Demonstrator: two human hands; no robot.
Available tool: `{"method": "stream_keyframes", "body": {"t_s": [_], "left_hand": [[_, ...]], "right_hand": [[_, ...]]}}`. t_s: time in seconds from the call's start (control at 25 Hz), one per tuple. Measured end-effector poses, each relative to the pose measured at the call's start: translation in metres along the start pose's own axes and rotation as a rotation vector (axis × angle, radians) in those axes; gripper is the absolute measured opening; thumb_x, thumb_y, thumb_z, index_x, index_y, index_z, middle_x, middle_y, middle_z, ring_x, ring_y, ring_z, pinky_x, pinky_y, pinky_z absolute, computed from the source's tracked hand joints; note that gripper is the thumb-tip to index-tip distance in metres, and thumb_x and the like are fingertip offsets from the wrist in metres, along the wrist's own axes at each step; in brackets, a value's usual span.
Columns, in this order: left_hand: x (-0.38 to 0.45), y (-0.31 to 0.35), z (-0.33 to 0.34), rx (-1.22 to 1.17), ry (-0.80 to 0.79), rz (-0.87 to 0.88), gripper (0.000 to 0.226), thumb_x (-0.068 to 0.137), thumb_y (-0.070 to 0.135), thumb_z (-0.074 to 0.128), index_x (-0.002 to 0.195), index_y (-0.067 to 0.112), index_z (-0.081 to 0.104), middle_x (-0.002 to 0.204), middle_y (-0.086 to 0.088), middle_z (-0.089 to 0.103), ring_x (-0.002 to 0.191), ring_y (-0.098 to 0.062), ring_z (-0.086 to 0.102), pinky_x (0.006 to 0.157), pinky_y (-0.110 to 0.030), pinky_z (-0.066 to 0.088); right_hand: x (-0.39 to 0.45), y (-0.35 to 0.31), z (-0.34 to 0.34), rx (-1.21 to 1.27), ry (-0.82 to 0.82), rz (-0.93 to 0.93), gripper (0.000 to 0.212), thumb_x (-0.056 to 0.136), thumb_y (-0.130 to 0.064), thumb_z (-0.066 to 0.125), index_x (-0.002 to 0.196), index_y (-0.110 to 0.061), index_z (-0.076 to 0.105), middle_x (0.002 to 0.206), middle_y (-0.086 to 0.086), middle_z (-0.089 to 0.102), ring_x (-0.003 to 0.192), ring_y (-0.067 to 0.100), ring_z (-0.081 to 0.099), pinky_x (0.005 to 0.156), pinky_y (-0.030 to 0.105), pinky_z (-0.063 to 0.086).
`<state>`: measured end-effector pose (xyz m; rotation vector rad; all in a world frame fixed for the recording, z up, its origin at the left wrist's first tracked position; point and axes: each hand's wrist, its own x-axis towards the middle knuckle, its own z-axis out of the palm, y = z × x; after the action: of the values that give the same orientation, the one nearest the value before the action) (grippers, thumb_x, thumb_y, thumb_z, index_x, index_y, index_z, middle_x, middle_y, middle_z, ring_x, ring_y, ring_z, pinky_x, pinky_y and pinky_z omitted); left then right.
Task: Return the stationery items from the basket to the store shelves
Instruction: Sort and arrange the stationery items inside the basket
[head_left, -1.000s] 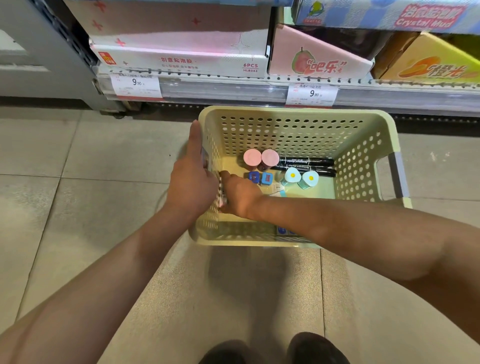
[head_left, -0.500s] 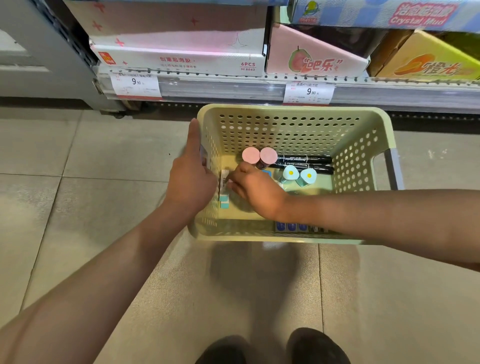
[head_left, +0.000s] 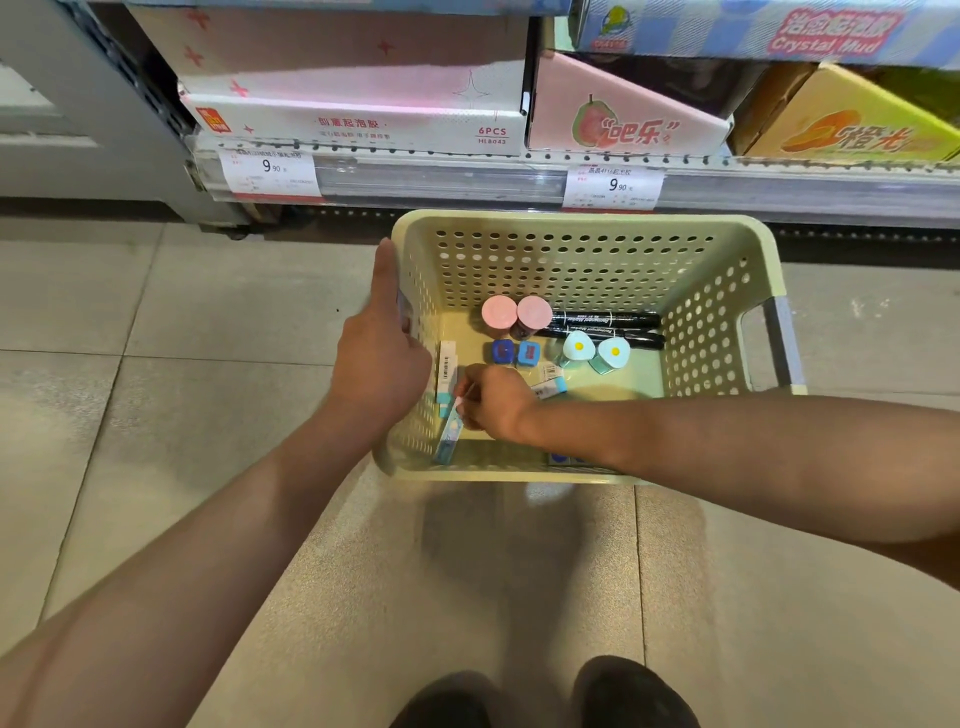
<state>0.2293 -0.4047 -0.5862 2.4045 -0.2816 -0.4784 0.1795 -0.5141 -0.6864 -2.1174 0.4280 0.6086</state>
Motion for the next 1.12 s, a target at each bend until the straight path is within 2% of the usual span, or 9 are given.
{"method": "stream_keyframes", "body": {"t_s": [0.12,0.24,0.32,0.44,0.64,0.72,0.84,1.0,1.12], "left_hand": [[0.001,-0.001,0.000,-0.005,0.005,-0.005,0.080,0.090,0.008,0.046,0.150,0.029,-0.002,0.098,0.002,0.051,0.078,-0.015,0.051,0.072,-0.030,0.040],[0.001,-0.001,0.001,-0.007,0.010,-0.004,0.080,0.090,0.009,0.047,0.150,0.029,-0.001,0.110,-0.002,0.055,0.085,-0.015,0.051,0.075,-0.029,0.040],[0.002,-0.002,0.002,-0.010,0.016,-0.004,0.080,0.090,0.009,0.048,0.150,0.029,-0.001,0.121,-0.006,0.056,0.090,-0.016,0.052,0.077,-0.030,0.041],[0.003,-0.005,0.003,-0.019,0.031,0.005,0.081,0.089,0.012,0.049,0.150,0.031,-0.001,0.129,-0.010,0.054,0.106,-0.025,0.057,0.087,-0.036,0.044],[0.005,-0.008,0.006,-0.002,0.050,-0.006,0.083,0.089,0.005,0.047,0.150,0.032,-0.002,0.135,-0.009,0.049,0.111,-0.025,0.055,0.082,-0.030,0.042],[0.005,-0.008,0.007,-0.010,0.047,0.001,0.084,0.088,0.003,0.048,0.150,0.032,-0.001,0.137,-0.008,0.048,0.111,-0.024,0.055,0.081,-0.029,0.042],[0.007,-0.009,0.007,-0.004,0.044,-0.003,0.086,0.087,0.002,0.049,0.150,0.033,-0.001,0.138,-0.006,0.046,0.111,-0.022,0.054,0.084,-0.032,0.045],[0.006,-0.008,0.007,0.002,0.034,-0.024,0.085,0.089,0.001,0.047,0.150,0.034,-0.002,0.134,-0.005,0.051,0.093,-0.014,0.051,0.075,-0.027,0.042],[0.005,-0.007,0.006,-0.001,0.028,-0.031,0.086,0.088,-0.001,0.047,0.150,0.034,-0.002,0.131,-0.005,0.052,0.088,-0.013,0.050,0.074,-0.025,0.040]], "right_hand": [[0.005,-0.004,0.003,-0.012,-0.047,0.001,0.027,0.089,0.004,0.049,0.111,-0.002,0.064,0.099,0.010,0.060,0.089,0.020,0.053,0.095,0.041,0.050],[0.003,-0.010,0.001,-0.145,-0.085,-0.043,0.034,0.090,-0.003,0.047,0.123,-0.004,0.056,0.120,0.017,0.060,0.107,0.030,0.058,0.097,0.038,0.046],[0.003,-0.010,0.000,-0.210,-0.066,-0.074,0.035,0.090,-0.003,0.048,0.125,-0.003,0.052,0.119,0.019,0.059,0.104,0.030,0.058,0.092,0.037,0.048],[0.004,-0.013,0.001,-0.328,0.040,-0.137,0.033,0.089,-0.003,0.050,0.122,0.000,0.048,0.113,0.022,0.059,0.099,0.033,0.059,0.072,0.032,0.046],[0.012,-0.027,0.009,-0.497,0.183,-0.135,0.030,0.094,-0.010,0.040,0.120,-0.006,0.053,0.121,0.015,0.050,0.107,0.027,0.048,0.086,0.032,0.040],[0.025,-0.030,0.012,-0.436,0.161,-0.054,0.040,0.090,-0.012,0.047,0.129,-0.005,0.042,0.129,0.016,0.043,0.103,0.027,0.049,0.082,0.034,0.043],[0.036,-0.031,0.012,-0.490,0.066,-0.054,0.062,0.085,-0.017,0.059,0.138,-0.004,0.029,0.135,0.015,0.036,0.113,0.030,0.054,0.080,0.036,0.049],[0.042,-0.029,0.013,-0.540,0.050,-0.042,0.061,0.083,-0.016,0.063,0.135,-0.004,0.033,0.131,0.016,0.036,0.111,0.032,0.056,0.077,0.034,0.048],[0.046,-0.030,0.013,-0.598,0.040,-0.038,0.057,0.082,-0.017,0.062,0.132,-0.003,0.038,0.129,0.018,0.039,0.111,0.031,0.053,0.069,0.030,0.044]]}}
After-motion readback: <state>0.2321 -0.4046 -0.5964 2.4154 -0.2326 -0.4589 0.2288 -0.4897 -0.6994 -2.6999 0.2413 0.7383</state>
